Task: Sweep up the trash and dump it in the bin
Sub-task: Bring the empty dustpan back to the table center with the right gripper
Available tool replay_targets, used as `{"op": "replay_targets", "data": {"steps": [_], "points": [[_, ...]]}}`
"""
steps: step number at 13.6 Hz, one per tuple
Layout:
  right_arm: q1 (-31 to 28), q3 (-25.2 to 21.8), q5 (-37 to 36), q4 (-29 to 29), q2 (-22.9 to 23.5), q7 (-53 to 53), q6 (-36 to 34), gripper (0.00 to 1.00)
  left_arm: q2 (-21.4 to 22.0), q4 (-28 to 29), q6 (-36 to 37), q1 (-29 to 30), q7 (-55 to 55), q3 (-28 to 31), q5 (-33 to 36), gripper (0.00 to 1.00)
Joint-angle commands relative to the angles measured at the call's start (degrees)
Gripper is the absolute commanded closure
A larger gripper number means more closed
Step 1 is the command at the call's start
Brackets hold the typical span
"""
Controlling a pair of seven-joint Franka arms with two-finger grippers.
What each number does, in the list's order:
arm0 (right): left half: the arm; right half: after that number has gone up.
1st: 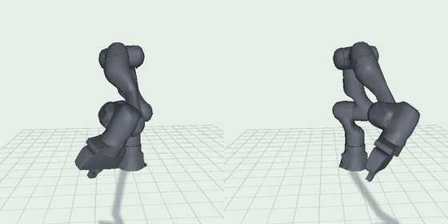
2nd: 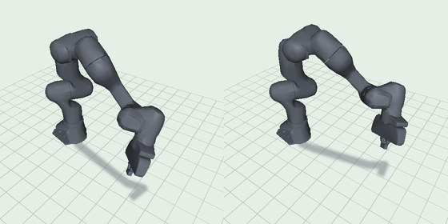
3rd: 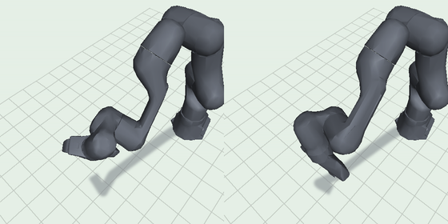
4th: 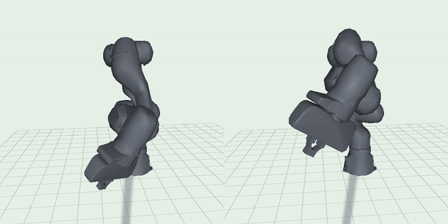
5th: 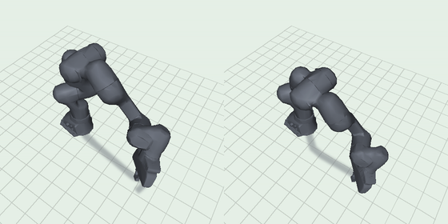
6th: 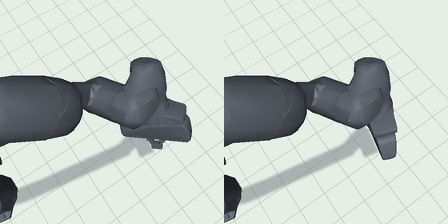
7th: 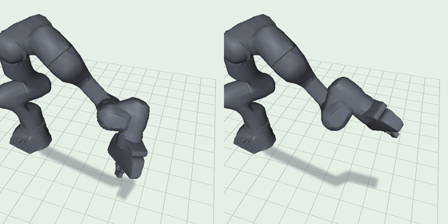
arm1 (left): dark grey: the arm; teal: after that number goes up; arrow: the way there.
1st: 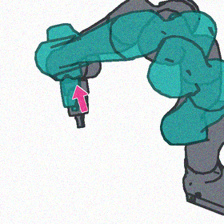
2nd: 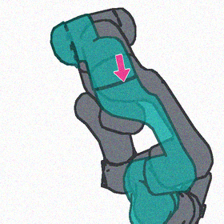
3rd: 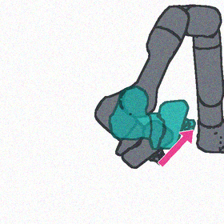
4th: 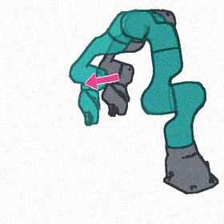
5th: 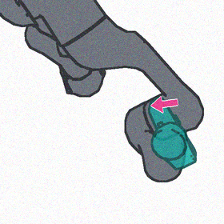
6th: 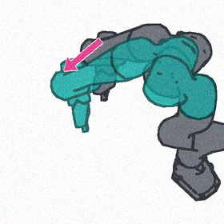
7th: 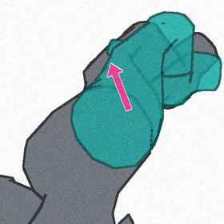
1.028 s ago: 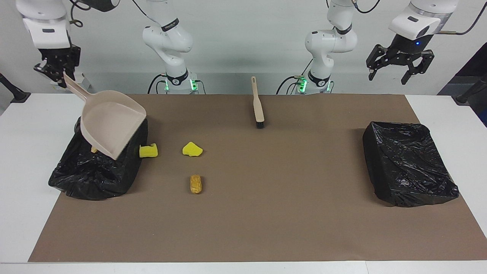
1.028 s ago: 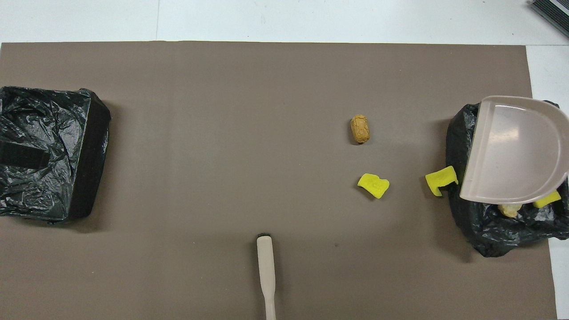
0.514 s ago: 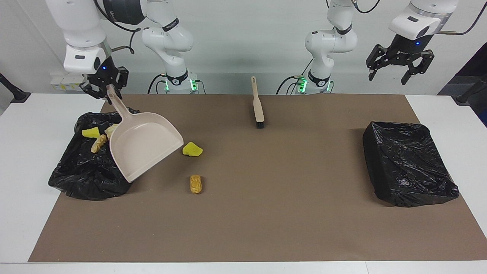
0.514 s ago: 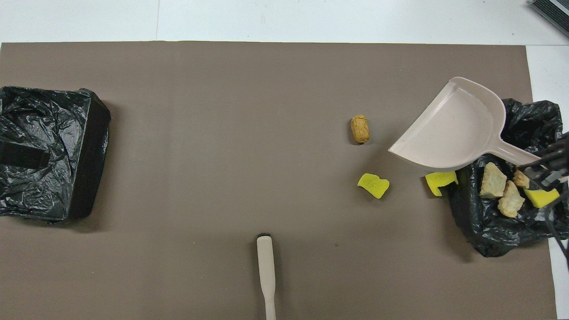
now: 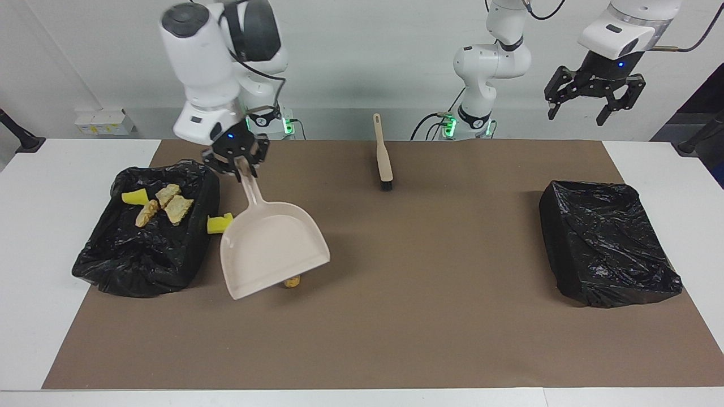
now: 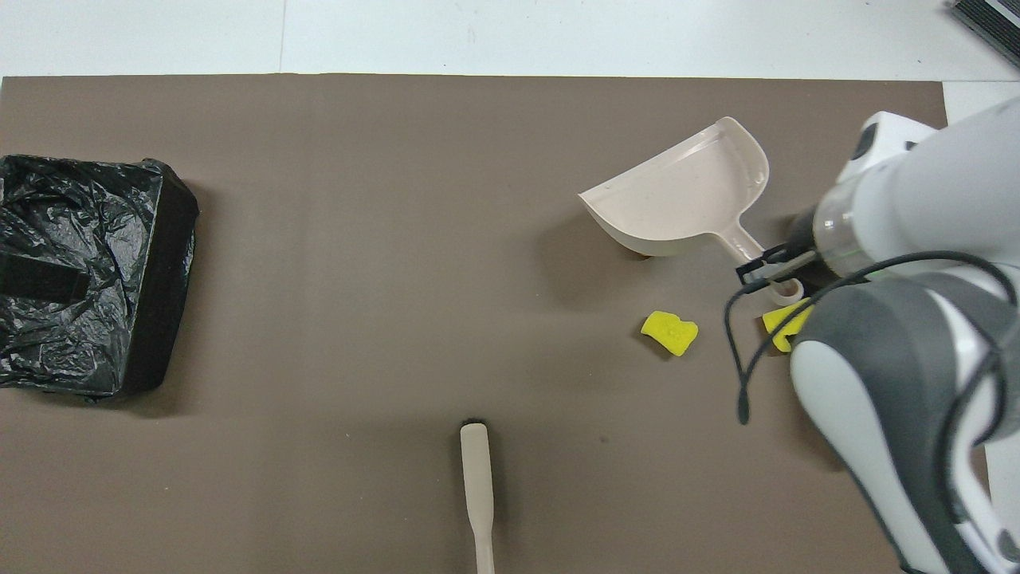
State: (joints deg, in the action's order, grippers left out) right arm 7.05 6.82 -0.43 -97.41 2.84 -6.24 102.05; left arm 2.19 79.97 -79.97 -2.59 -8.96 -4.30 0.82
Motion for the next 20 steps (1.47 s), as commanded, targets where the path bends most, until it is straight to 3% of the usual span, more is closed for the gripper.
{"op": "replay_targets", "data": {"steps": [1,8,12,14,15,16,20], "points": [[5.1,-0.2,1.2,0.2,3.8,12.1,5.6,1.00,1.4,1.8,-0.5,0.7,-0.6,-0.3,-0.5,0.00],[17.4,-0.2,1.3,3.5,15.2,36.7,21.8,1.00,1.4,1.8,-0.5,0.7,-0.6,-0.3,-0.5,0.00],[22.8,-0.2,0.7,6.1,23.8,43.8,27.8,1.00,1.4,1.7,-0.5,0.7,-0.6,-0.3,-0.5,0.00],[22.9,-0.2,1.3,6.1,24.8,46.0,31.3,1.00,1.4,1.7,-0.5,0.7,-0.6,-0.2,-0.5,0.00],[23.1,-0.2,0.9,5.9,24.7,46.1,31.3,0.30,1.4,1.8,-0.5,0.7,-0.6,-0.3,-0.5,0.00],[23.2,-0.2,0.2,5.8,24.6,46.0,30.4,0.00,1.4,1.7,-0.5,0.7,-0.6,-0.3,-0.5,0.00],[23.3,-0.2,0.3,5.7,22.7,45.7,25.1,0.00,1.4,1.8,-0.5,0.7,-0.6,-0.3,-0.5,0.00]]}}
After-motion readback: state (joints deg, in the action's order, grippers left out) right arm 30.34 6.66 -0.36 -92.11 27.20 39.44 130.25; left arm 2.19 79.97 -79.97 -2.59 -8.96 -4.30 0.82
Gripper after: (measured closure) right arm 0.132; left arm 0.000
